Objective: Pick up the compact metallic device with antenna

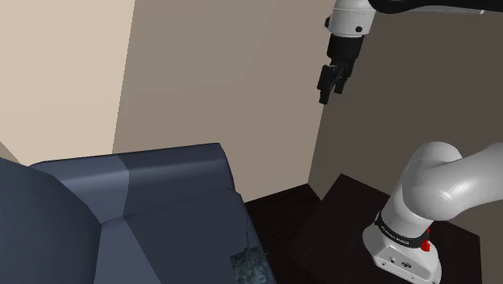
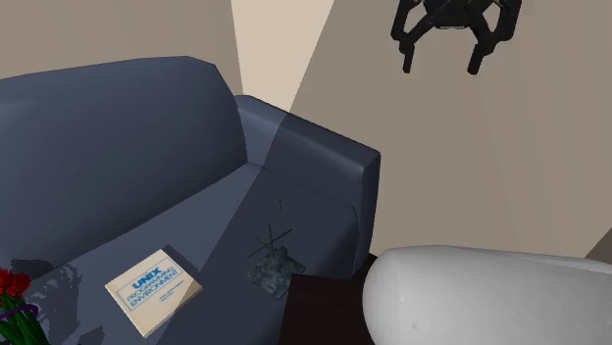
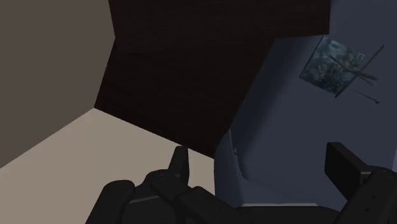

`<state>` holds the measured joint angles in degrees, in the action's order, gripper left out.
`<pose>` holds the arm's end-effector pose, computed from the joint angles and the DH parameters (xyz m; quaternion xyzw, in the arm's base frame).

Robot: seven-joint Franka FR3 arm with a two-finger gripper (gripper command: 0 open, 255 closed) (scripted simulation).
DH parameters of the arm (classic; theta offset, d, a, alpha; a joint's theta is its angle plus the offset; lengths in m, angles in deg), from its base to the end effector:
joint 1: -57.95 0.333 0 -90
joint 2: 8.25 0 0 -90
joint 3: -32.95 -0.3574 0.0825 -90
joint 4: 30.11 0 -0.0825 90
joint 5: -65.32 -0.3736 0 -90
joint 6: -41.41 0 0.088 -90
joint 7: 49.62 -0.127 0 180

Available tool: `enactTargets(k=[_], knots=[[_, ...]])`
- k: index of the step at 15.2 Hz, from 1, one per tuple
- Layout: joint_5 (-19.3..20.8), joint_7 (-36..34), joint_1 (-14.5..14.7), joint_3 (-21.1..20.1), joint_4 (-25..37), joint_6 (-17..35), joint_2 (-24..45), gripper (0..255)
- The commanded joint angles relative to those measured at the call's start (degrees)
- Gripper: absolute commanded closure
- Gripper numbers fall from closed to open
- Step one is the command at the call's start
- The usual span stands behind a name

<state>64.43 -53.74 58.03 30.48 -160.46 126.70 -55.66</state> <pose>0.2461 0.0194 0.6398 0.9996 -0.0195 0.0206 0.0071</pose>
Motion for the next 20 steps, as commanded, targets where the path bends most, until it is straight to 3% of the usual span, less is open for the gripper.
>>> enactTargets(k=[1, 11, 20], knots=[[0.00, 0.00, 0.00, 0.00, 0.00, 0.00, 0.00, 0], [-8.00, -14.81, 1.28, -11.04, -16.52, 13.18, -3.69, 0], [-16.39, -28.44, 3.03, -23.77, -24.70, 28.38, 2.55, 0]])
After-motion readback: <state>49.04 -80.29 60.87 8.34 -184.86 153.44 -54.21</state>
